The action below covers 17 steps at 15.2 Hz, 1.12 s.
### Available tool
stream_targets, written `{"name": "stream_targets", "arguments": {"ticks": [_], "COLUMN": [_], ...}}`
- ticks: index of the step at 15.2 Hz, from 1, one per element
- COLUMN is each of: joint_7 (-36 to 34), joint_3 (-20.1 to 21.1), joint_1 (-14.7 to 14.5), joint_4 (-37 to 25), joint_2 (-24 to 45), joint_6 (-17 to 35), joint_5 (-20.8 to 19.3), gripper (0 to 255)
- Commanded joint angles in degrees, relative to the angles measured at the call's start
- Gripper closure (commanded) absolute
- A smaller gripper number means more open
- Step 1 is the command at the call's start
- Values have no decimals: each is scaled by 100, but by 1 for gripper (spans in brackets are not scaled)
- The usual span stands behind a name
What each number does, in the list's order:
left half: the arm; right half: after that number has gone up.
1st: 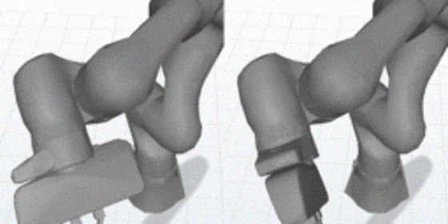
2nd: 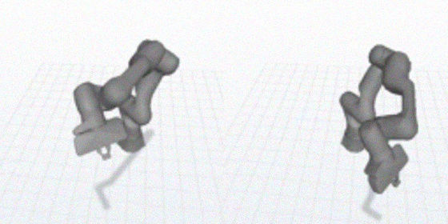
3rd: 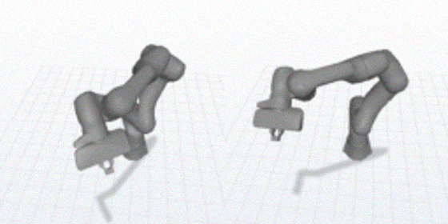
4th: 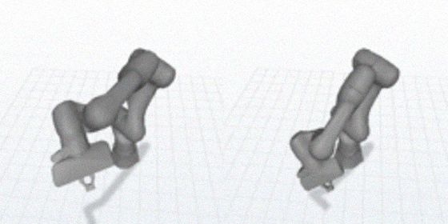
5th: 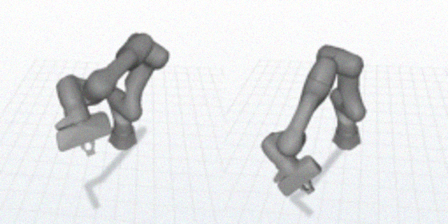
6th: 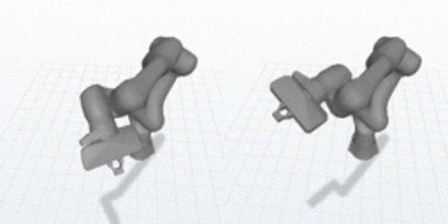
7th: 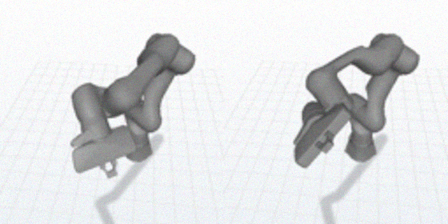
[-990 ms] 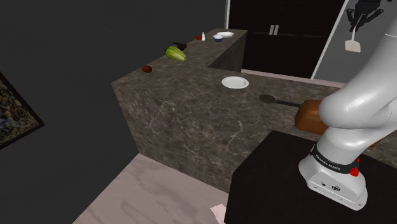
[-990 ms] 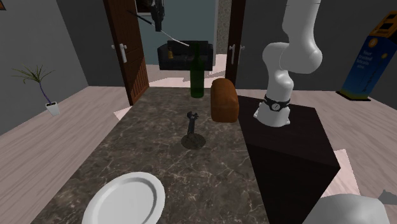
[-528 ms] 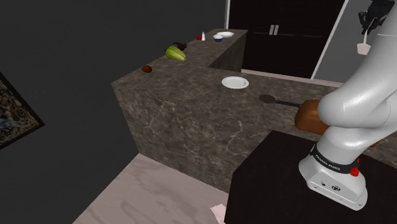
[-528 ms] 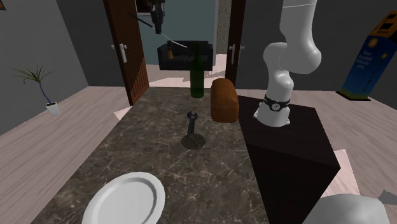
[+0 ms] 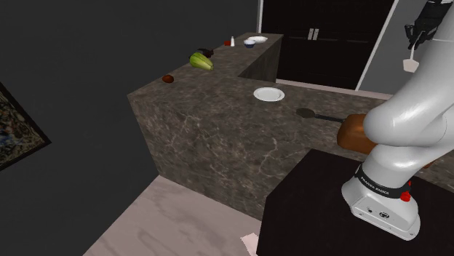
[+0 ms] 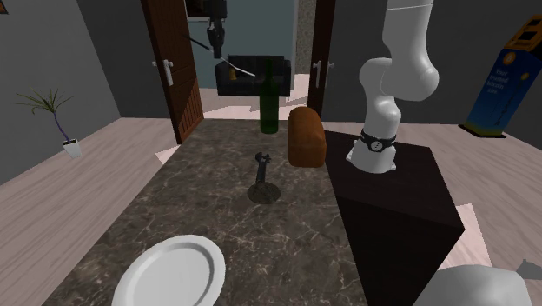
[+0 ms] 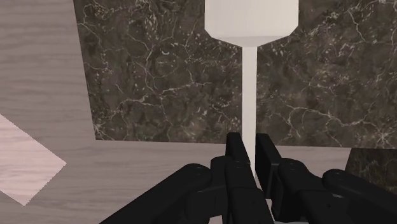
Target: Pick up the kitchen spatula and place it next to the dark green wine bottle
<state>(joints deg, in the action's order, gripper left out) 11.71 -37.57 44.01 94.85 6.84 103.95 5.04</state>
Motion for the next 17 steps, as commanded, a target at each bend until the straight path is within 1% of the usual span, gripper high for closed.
{"name": "stream_targets", "arguments": {"ticks": [1,17], "joint_7": [6,132], "joint_3": [6,44], "joint_1": [-5,3], "joint_4": [158,1190], "joint_2": [13,207], "joint_6": [171,1352], "joint_5": [11,179], "gripper": [255,255]}}
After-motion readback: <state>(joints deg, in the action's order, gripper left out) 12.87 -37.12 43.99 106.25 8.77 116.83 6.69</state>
